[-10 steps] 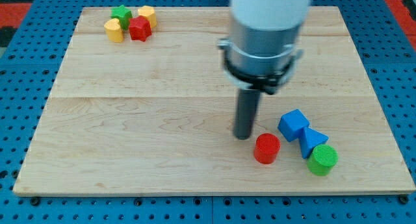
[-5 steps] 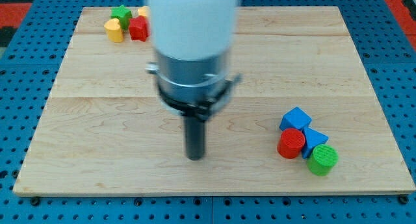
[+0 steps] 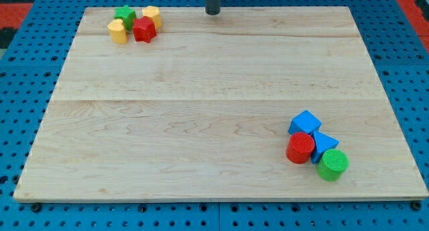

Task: Separate the yellow hexagon and the red star

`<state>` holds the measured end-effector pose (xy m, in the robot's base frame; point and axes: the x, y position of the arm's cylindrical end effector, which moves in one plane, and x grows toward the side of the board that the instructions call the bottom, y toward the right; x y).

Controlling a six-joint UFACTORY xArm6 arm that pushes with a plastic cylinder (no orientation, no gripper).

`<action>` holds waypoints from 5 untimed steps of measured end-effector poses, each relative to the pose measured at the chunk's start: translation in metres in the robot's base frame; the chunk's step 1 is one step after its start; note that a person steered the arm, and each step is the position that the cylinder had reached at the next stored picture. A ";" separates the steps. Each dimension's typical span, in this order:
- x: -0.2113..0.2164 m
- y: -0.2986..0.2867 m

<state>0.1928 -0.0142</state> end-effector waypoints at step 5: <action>0.110 -0.124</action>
